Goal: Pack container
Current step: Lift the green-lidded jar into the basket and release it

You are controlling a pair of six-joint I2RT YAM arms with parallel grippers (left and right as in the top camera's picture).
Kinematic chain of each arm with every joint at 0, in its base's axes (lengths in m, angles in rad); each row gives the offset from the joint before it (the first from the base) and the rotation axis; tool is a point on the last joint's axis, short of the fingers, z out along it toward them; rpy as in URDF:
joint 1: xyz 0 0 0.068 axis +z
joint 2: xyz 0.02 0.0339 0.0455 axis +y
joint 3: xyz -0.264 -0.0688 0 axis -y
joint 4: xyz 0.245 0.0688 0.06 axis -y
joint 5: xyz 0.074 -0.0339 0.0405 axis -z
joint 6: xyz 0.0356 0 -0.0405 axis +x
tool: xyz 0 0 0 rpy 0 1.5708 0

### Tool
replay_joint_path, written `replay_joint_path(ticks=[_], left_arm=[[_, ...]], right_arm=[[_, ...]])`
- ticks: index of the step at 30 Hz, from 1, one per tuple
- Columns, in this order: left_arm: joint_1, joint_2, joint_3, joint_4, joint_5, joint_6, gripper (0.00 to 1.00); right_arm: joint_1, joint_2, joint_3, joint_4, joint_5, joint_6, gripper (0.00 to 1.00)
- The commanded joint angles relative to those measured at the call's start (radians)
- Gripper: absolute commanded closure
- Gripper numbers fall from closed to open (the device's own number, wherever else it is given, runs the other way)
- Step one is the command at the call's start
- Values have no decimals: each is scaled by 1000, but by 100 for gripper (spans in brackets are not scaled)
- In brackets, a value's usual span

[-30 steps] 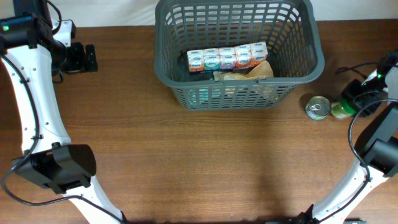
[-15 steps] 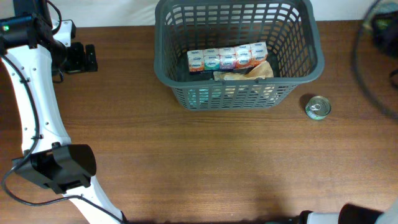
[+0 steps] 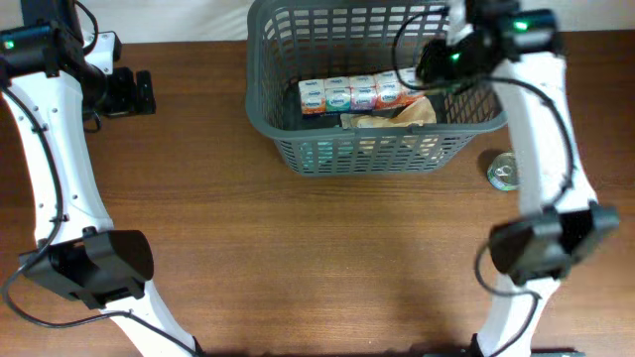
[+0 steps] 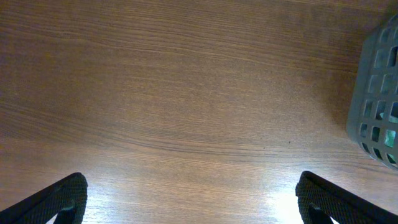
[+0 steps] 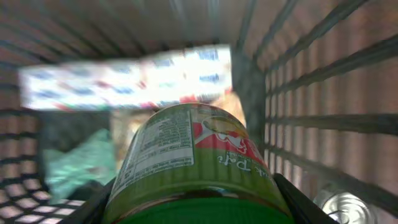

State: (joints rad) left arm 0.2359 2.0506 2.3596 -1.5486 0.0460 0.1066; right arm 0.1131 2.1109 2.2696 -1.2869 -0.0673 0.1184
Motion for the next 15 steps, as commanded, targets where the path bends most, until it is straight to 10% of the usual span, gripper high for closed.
replay_joint_path(ticks=[1, 15], left_arm=[[2, -2, -4, -1, 11, -16, 1], [2, -2, -4, 0, 11, -16, 1]], right_arm=[[5, 82, 8, -19, 8, -9, 71], [3, 24, 158, -61, 8, -6, 15]])
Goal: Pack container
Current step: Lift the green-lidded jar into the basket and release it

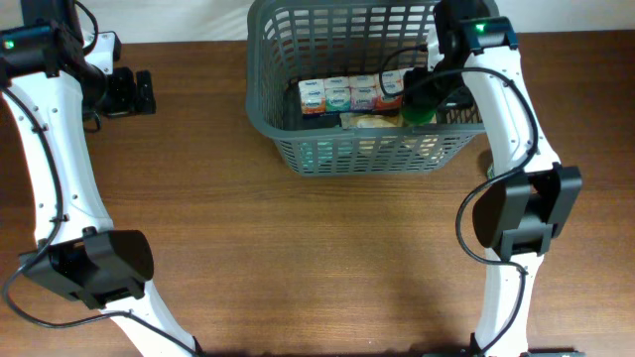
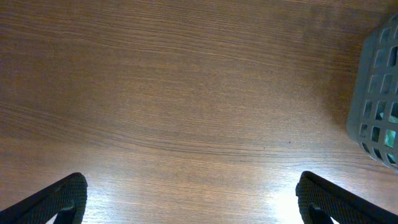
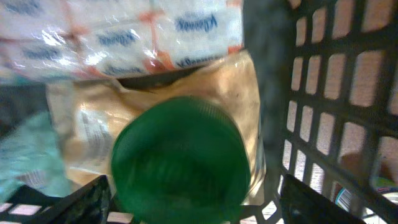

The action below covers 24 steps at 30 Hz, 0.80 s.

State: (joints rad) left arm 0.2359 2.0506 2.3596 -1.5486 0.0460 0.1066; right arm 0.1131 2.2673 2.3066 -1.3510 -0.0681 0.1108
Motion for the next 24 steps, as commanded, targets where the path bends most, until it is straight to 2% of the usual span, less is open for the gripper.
replay_joint_path(ticks=[1, 5, 8, 11, 14, 17, 19, 24], left_arm=[[2, -2, -4, 0, 11, -16, 1], [2, -2, -4, -1, 11, -16, 1], [2, -2, -4, -1, 11, -16, 1], [2, -2, -4, 0, 11, -16, 1], [2, -2, -4, -1, 11, -16, 1], [2, -2, -4, 0, 11, -16, 1], [2, -2, -4, -1, 11, -16, 1], [2, -2, -4, 0, 11, -16, 1]], right_arm=[[3, -158, 171, 0, 10, 1, 13], [3, -259, 356, -23, 56, 1, 13], [-27, -369, 444, -55, 264, 1, 6], [-158, -409, 444, -81, 289, 13, 5], [-354, -398, 425, -118, 248, 108, 2], [-555, -369, 325, -104, 92, 108, 4], [-628, -346, 211, -103, 13, 108, 12], [-616, -302, -188, 5, -14, 107, 11]])
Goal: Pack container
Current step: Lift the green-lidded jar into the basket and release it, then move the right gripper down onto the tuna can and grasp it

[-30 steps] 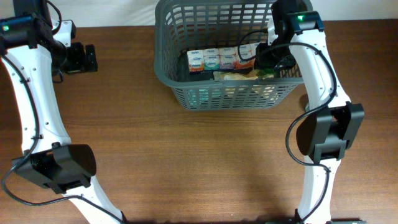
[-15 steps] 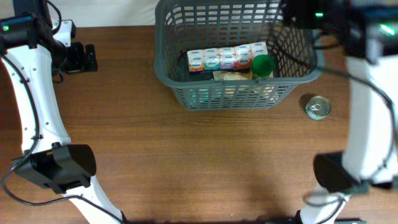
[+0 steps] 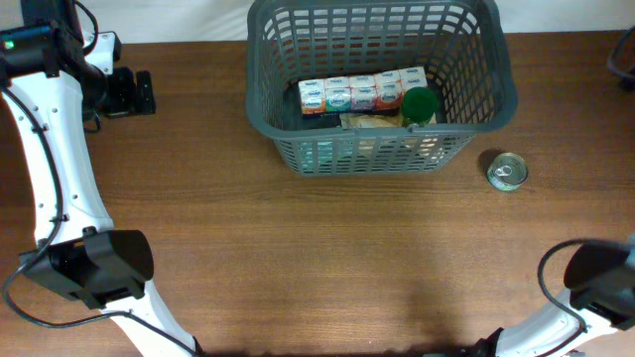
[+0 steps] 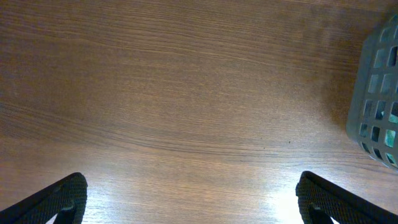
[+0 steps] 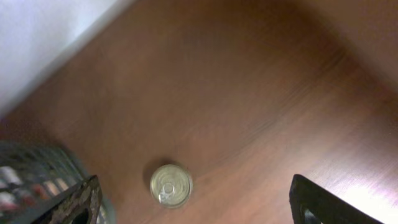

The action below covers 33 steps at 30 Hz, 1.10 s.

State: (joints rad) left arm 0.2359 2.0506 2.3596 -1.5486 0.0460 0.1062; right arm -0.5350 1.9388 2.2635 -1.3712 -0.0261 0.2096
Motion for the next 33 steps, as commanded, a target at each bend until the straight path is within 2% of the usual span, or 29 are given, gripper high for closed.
replay_joint_path(ticks=[1, 3, 6, 11, 16, 26, 33], left_arm=[[2, -2, -4, 0, 11, -16, 1], [2, -2, -4, 0, 11, -16, 1], [2, -2, -4, 0, 11, -16, 1], [2, -2, -4, 0, 11, -16, 1], [2, -2, -4, -1, 11, -16, 1], [2, -2, -4, 0, 11, -16, 1], [2, -2, -4, -1, 11, -16, 1]], right_arm=[[51, 34, -251, 64, -56, 8, 11], [92, 38, -421, 148, -52, 8, 10], [146, 38, -571, 241, -39, -21, 4], [202, 45, -694, 329, 37, -29, 2], [216, 47, -763, 415, -8, -102, 1], [216, 51, -806, 551, -42, -97, 2], [216, 115, -806, 573, -51, -97, 3]])
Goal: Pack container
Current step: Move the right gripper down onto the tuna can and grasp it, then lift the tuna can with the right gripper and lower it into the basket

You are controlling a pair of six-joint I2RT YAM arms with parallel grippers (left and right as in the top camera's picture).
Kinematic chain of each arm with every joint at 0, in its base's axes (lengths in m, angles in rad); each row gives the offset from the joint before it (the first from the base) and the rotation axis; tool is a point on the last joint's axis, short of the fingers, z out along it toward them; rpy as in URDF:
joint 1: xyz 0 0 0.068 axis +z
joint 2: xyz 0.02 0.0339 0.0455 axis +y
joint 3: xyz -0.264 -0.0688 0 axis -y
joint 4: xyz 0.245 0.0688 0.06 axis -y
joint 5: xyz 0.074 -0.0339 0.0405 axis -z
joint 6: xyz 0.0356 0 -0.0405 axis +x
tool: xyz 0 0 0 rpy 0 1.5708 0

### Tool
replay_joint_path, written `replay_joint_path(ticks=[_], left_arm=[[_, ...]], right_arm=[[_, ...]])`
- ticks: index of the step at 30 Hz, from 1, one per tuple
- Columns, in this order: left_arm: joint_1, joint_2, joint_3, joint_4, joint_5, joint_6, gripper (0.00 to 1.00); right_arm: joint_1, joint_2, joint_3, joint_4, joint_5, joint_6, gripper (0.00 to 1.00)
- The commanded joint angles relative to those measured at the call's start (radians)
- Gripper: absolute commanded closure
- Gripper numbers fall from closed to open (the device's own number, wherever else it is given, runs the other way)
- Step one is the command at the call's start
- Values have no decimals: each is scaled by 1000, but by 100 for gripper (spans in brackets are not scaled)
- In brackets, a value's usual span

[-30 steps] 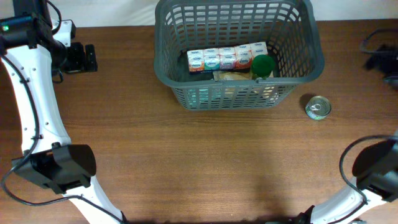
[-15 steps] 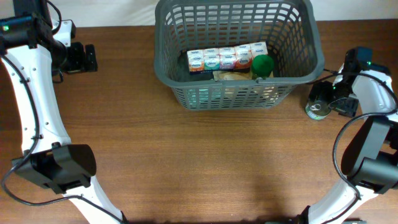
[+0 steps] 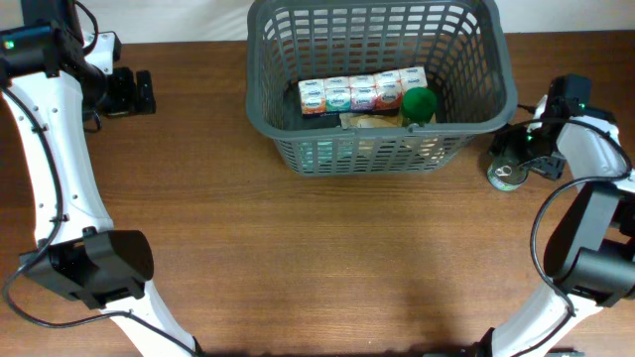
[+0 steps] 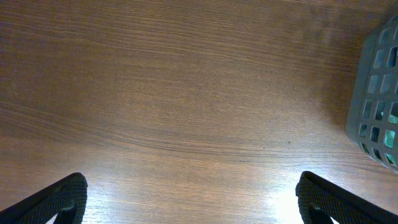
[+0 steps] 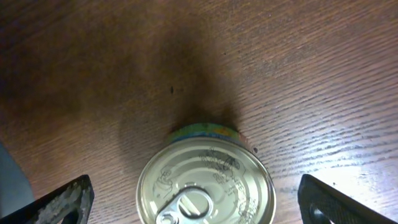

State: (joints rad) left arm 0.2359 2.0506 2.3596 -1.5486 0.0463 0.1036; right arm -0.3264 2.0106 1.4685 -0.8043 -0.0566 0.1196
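A grey slatted basket stands at the back middle of the table. Inside lie a row of small wrapped packs, a tan pouch and an upright green-lidded jar. A small tin can with a pull-tab lid stands on the wood just right of the basket. My right gripper hangs open directly above the can, one finger on each side of it. My left gripper is open over bare wood at the far left, with the basket's corner at its right.
The white wall edge runs along the back of the table behind the basket. Both white arms rise from the near left and near right of the table.
My right gripper was high above the table's right side with the can small below it. Now it is low over the can, open around it. The left arm has not moved.
My right gripper held the green-lidded jar inside the basket. Then the jar stood upright at the basket's right end with the fingers apart around it. Then the gripper was high over the right side, empty. Now it is over the can.
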Motion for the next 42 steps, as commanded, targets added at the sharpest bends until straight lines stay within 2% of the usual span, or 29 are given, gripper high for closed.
replay_joint_path(ticks=[1, 9, 22, 28, 33, 38, 42], left_arm=[[2, -2, -4, 0, 11, -13, 1], [2, -2, -4, 0, 11, -13, 1], [2, -2, -4, -1, 11, -13, 1], [2, -2, -4, -1, 11, -13, 1], [2, -2, -4, -1, 11, -13, 1], [2, -2, -4, 0, 11, -13, 1], [2, -2, -4, -1, 11, -13, 1]], right_arm=[[8, 58, -11, 5, -23, -7, 4], [7, 102, -11, 25, -26, -3, 7], [7, 135, -11, 27, -26, -3, 21], [7, 135, -11, 27, -26, -3, 34], [5, 135, -11, 12, -51, -3, 55], [3, 131, -8, -12, -68, -3, 65], [-27, 92, 51, -73, -98, 1, 67]])
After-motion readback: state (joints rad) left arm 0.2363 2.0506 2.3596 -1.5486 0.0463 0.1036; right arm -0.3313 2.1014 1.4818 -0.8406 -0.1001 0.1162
